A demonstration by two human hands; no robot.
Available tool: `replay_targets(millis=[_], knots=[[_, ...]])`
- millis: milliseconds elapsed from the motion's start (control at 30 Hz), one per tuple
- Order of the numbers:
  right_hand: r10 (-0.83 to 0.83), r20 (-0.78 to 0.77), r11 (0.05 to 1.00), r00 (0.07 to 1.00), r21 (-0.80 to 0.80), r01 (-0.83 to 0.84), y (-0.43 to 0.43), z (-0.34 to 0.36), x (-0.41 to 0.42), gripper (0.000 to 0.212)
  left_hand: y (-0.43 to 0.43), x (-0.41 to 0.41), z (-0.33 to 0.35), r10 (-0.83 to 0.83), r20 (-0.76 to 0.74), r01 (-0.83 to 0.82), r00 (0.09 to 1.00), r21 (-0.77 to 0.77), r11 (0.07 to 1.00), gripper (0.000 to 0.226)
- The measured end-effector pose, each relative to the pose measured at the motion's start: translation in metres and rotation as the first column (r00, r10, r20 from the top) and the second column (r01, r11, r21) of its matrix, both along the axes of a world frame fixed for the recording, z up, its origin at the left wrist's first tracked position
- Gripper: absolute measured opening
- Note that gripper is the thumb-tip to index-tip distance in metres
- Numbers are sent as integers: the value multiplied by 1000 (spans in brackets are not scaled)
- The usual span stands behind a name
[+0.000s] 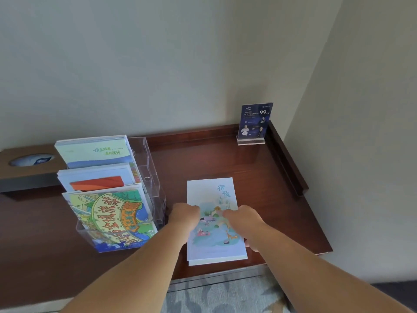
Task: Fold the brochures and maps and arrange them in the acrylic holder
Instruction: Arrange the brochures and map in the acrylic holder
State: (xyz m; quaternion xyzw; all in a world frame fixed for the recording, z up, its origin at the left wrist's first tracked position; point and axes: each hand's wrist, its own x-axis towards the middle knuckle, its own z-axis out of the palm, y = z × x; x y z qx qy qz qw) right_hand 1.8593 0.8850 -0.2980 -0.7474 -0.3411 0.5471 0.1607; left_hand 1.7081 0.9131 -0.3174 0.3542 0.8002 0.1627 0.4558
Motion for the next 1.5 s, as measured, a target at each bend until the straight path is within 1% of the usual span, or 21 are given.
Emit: replay_targets(millis=[67,133,167,200,233,267,300,333,367,433,500,600,700,767,867,967,1100,1167,1233,1400,1500], knots=[[-9,-4,1000,1000,-21,9,2,-1,5,40,2,4,-4,-11,-5,11,1000,-14,1000,14],[-30,-24,999,999,-40,29,2,-3,9,36,-1,10,-3,54,23,-54,998,10,999,10],[-55,-45,997,997,-47,53,1,-4,11,31,-3,13,-4,138,92,-140,986,22,990,9],[-88,-76,995,993,-60,83,0,-4,13,25,-2,14,0,174,175,-179,969,11,984,8],[-118,-111,991,987,-76,110,0,-3,15,19,-3,17,1,92,138,-95,986,14,995,8],[-145,-143,988,979,-80,134,0,-3,16,16,-3,18,5,116,159,-126,980,52,991,13],[-167,-165,985,972,-67,158,1,-3,18,17,-5,18,10,189,267,-224,945,109,968,19],[-191,-181,982,965,-34,188,4,-2,19,19,-6,19,19,132,275,-184,952,170,968,24],[-208,-180,977,961,19,215,8,1,20,21,-5,20,25,127,267,-183,955,194,964,28],[-206,-115,961,972,166,223,18,11,23,21,-4,18,39,36,327,-132,944,278,951,31],[-193,-47,934,980,298,198,27,23,27,18,-1,17,50,-12,392,-135,920,347,928,33],[-158,-15,894,987,423,149,34,35,31,18,1,14,62,-38,449,-149,893,374,915,37],[-94,66,879,993,474,51,27,34,28,25,-3,14,59,-27,404,-135,915,367,920,40],[-48,133,883,990,469,-20,21,29,25,21,-6,14,57,-9,363,-129,932,353,927,41],[-36,191,876,981,479,-61,17,27,22,12,-9,12,58,-5,339,-110,941,319,941,43],[-30,239,850,971,517,-101,19,38,22,14,-9,8,67,-34,314,-75,949,328,942,46],[-44,299,746,953,645,-167,41,85,13,19,9,-6,113,-84,234,-37,969,470,882,41],[-57,316,665,947,720,-200,56,120,1,16,21,-18,150,-84,153,-18,985,568,823,33],[-80,328,583,941,781,-223,69,157,-15,16,32,-36,190,-89,115,-8,989,657,754,32],[-107,330,376,938,887,-269,84,240,-71,15,48,-103,278,-154,115,2,981,794,608,33],[-110,309,312,945,913,-262,90,273,-114,14,55,-150,305,-186,128,-3,974,830,558,36]])
